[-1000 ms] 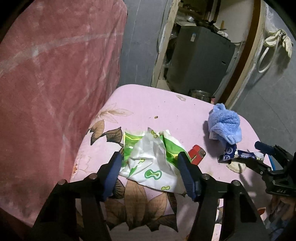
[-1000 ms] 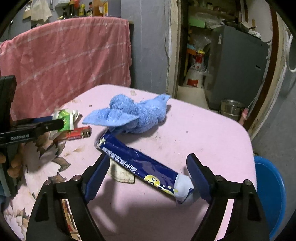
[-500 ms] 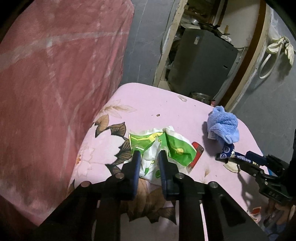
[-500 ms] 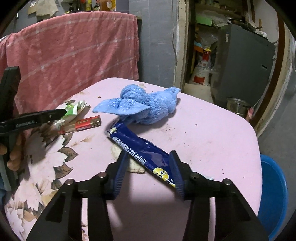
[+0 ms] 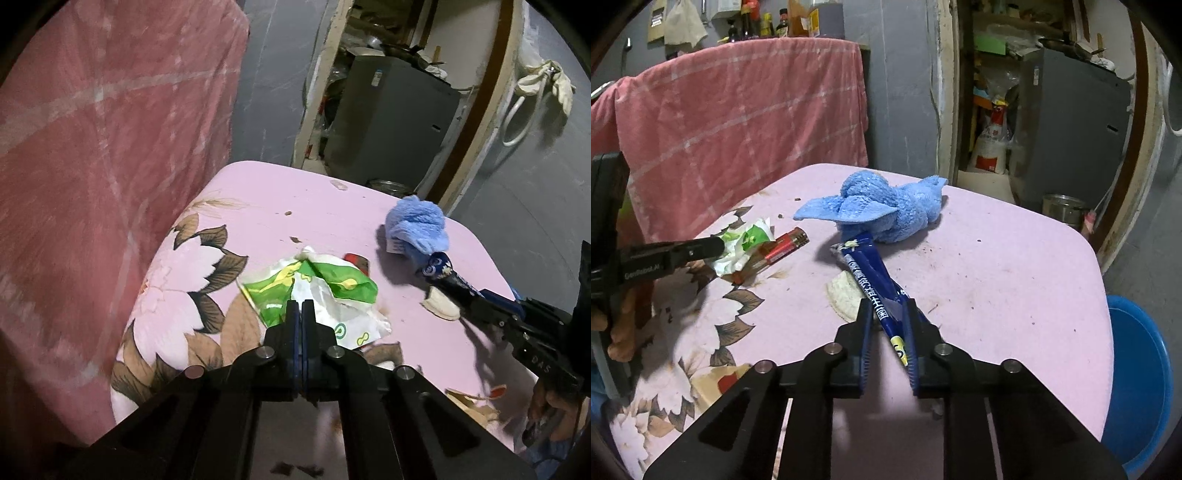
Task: Collect trash
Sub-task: 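Grasp the white-green wrapper with the left tool while the right tool grasps the blue toothpaste tube, then carry the wrapper and toothpaste tube over the blue basin and open both tools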
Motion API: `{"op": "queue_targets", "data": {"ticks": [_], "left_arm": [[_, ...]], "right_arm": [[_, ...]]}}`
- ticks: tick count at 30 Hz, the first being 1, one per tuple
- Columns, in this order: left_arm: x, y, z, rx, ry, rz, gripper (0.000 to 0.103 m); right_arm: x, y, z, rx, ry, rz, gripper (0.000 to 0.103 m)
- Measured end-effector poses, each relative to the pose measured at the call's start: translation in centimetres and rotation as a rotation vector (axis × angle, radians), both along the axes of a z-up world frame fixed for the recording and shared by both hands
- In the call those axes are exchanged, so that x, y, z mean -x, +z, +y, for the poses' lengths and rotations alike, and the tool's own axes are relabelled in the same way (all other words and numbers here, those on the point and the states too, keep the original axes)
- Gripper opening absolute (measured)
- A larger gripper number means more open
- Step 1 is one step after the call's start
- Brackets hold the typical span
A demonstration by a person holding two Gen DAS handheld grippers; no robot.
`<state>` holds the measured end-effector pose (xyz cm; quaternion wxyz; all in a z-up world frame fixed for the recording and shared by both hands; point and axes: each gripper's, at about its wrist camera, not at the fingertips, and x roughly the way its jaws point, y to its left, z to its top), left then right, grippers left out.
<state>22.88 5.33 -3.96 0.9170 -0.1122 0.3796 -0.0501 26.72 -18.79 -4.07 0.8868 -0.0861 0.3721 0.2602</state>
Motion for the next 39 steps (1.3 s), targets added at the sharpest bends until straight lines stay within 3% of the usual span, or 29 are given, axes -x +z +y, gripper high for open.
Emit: {"op": "queue_targets", "data": {"ticks": [15, 27, 39], "left_arm": [[2.2, 0.6, -1.3, -0.015, -0.048, -0.024, 0.000], [4.7, 1.9, -3.3, -0.053, -0.069, -0.143, 0.000], [5.7, 3.6, -5.1, -0.073, -0.102, -0.255, 0.000]], "right_arm": [[1.6, 0.9, -1.3, -0.070, -0.016, -0.026, 0.005], [3.3, 1.5, -1.8, -0.111, -0.024, -0.069, 0.004], [5.0, 3.5, -2.7, -0.171, -0.047, -0.176, 0.004]]}}
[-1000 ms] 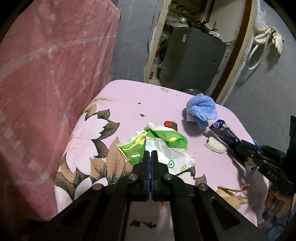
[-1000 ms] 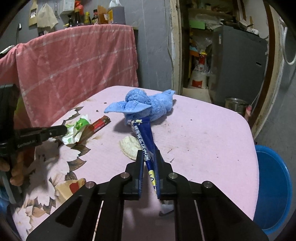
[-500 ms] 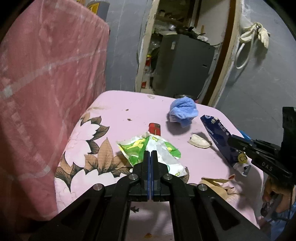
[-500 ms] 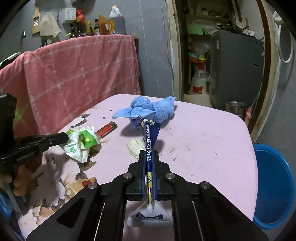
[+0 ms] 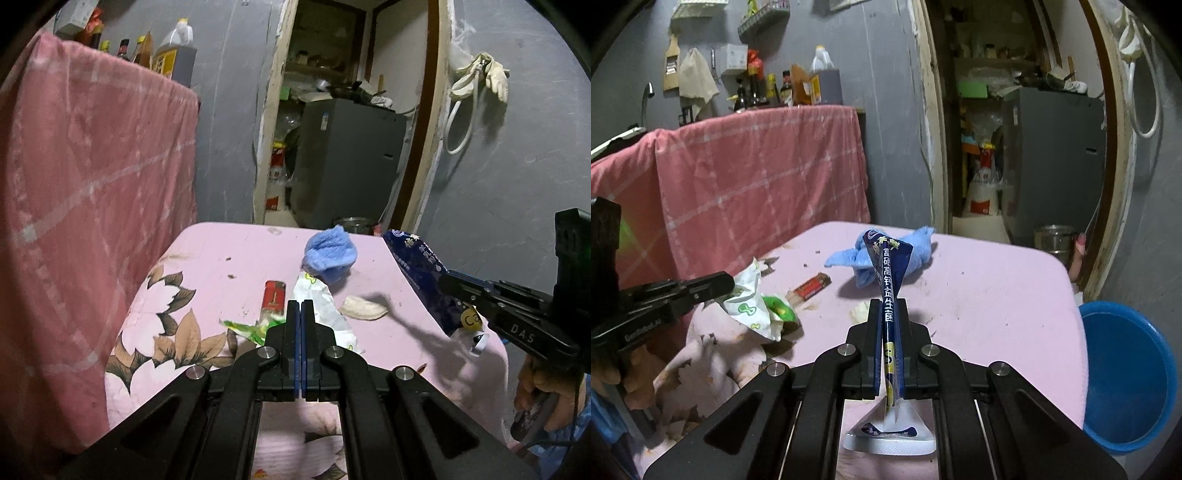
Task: Collect trash
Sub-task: 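Carry the wrapper and toothpaste tube over the blue basin and open both tools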
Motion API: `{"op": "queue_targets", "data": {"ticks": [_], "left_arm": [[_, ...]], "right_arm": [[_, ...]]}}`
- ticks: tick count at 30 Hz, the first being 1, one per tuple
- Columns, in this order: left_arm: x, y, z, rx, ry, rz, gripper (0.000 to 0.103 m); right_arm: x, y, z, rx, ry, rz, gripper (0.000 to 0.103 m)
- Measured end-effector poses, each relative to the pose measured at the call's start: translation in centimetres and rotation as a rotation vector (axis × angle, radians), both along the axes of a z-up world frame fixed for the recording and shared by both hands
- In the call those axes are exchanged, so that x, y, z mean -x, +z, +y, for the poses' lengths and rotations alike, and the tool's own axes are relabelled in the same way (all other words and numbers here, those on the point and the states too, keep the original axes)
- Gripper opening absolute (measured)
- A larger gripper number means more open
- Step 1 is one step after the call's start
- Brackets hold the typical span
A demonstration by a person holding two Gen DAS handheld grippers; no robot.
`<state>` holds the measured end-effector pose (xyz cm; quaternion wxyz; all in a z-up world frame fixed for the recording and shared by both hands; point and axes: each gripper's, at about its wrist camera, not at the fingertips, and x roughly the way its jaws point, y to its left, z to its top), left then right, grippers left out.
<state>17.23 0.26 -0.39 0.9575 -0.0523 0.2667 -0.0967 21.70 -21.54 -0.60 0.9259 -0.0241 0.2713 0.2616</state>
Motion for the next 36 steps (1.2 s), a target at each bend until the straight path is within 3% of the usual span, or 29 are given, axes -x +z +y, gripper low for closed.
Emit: {"op": "queue_targets", "data": {"ticks": [14, 22, 30, 36], "left_arm": [[-0.5, 3.9, -3.2, 0.052, 0.004, -0.195, 0.000], [-1.5, 6.5, -8.3, 0.065, -0.047, -0.305, 0.000], [-3.9, 8.2, -15.7, 0.114, -0.132, -0.358, 0.000], [-6.1, 8.2, -20.9, 0.122, -0.192, -0.342, 0.000]], "right_arm": [[2.5, 4.2, -2.9, -0.087, -0.102, -0.222, 0.004], [4.2, 7.2, -7.1, -0.128, -0.217, -0.379, 0.004], [4.3, 8.7, -12.8, -0.150, -0.342, -0.440, 0.004], [3.9, 8.5, -17.6, -0.149, -0.437, -0.434, 0.004]]}}
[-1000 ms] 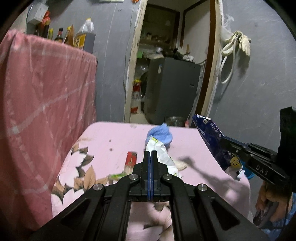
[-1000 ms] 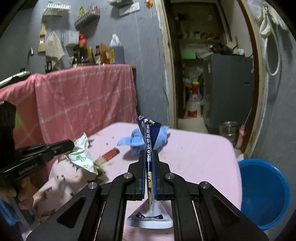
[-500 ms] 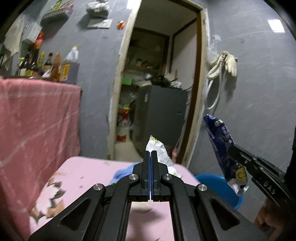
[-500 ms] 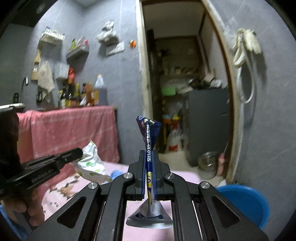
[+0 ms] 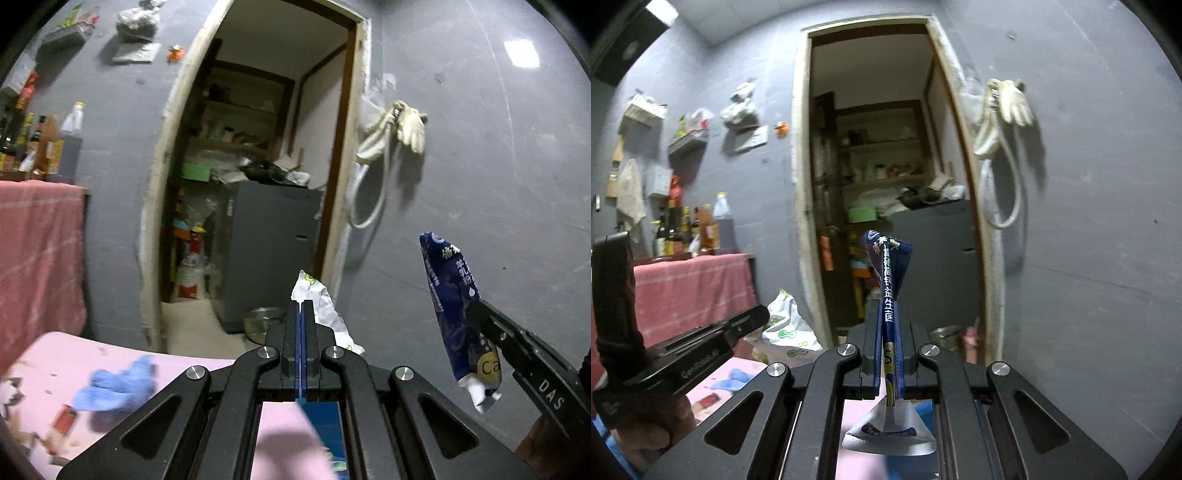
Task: Collect trash
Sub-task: 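Carry the wrapper and toothpaste tube over the blue basin and open both tools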
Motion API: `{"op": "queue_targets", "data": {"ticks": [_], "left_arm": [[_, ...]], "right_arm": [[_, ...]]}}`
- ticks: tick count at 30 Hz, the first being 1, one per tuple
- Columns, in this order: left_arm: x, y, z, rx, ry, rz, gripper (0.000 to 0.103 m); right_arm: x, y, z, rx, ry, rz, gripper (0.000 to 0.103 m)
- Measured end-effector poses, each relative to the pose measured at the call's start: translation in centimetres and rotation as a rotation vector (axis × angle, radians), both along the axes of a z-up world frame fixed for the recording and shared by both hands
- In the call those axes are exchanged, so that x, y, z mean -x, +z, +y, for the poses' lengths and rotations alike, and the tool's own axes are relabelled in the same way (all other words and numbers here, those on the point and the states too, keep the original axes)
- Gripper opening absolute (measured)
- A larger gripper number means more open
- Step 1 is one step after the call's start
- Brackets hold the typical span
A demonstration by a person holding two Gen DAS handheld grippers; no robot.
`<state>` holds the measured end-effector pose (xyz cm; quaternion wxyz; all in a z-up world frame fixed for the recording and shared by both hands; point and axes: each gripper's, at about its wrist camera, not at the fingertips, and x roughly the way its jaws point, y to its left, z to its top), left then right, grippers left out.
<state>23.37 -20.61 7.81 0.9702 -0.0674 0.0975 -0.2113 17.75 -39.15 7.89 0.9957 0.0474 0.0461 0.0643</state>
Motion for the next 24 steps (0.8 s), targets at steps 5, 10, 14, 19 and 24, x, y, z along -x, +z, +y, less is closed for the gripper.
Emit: {"op": "queue_targets", "data": {"ticks": [5, 10, 14, 19, 24], "left_arm": [[-2.2, -0.9, -4.2, -0.019, -0.056, 0.053, 0.000], [-4.0, -2.6, -7.6, -0.045, -0.083, 0.118, 0.000], [-5.1, -4.2, -9.4, -0.071, -0.088, 0.163, 0.000], [-6.0, -6.6, -11.0, -0.106, -0.105, 0.265, 0.000], [-7.1, -8.8, -12.3, -0.134, -0.126, 0.370, 0.000]], "right_arm": [[-0.8, -1.5, -3.7, -0.027, -0.059, 0.059, 0.004], [-1.8, -3.2, -6.5, -0.048, -0.102, 0.123, 0.004], [-2.7, -4.7, -8.1, -0.074, -0.115, 0.182, 0.004], [-3.5, -6.5, -9.4, -0.096, -0.125, 0.269, 0.004], [-4.5, -8.2, -10.3, -0.124, -0.122, 0.359, 0.004]]}}
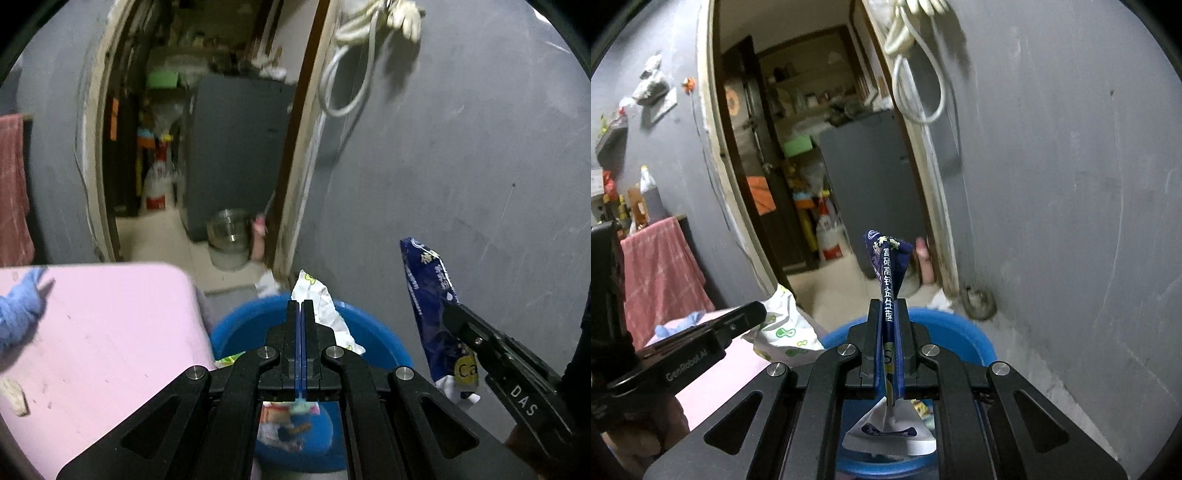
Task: Collect trash
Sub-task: 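Carry the wrapper and toothpaste tube over the blue basin and open both tools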
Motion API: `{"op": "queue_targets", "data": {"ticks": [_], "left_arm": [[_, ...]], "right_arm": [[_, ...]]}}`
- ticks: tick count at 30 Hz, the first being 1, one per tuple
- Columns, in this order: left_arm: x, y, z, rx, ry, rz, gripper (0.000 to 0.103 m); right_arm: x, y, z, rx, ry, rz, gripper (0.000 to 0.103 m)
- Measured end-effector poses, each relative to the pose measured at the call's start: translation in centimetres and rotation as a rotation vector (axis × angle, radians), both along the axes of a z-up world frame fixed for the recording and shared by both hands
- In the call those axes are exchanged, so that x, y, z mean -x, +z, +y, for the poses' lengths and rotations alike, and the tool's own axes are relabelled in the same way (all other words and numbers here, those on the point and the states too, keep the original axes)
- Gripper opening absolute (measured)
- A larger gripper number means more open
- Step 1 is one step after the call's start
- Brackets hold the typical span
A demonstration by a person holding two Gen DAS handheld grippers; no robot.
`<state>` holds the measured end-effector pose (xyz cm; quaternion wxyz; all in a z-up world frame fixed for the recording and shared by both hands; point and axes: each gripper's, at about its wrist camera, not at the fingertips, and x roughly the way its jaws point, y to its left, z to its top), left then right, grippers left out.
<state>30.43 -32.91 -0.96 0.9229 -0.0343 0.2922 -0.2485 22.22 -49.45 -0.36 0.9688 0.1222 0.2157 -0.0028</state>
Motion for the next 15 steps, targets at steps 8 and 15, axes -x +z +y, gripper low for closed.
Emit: {"op": "queue_targets", "data": {"ticks": [8, 15], "left_arm": [[-0.9, -2.6, -1.2, -0.057, -0.012, 0.100, 0.000], [-1.7, -3.8, -0.6, -0.056, 0.003, 0.187, 0.004]], "right_arm": [[-1.2, -1.7, 0.0, -0.003, 0.007, 0.098, 0.006], [-1.4, -2.1, -0.1, -0.014, 0.007, 0.136, 0.019]]}}
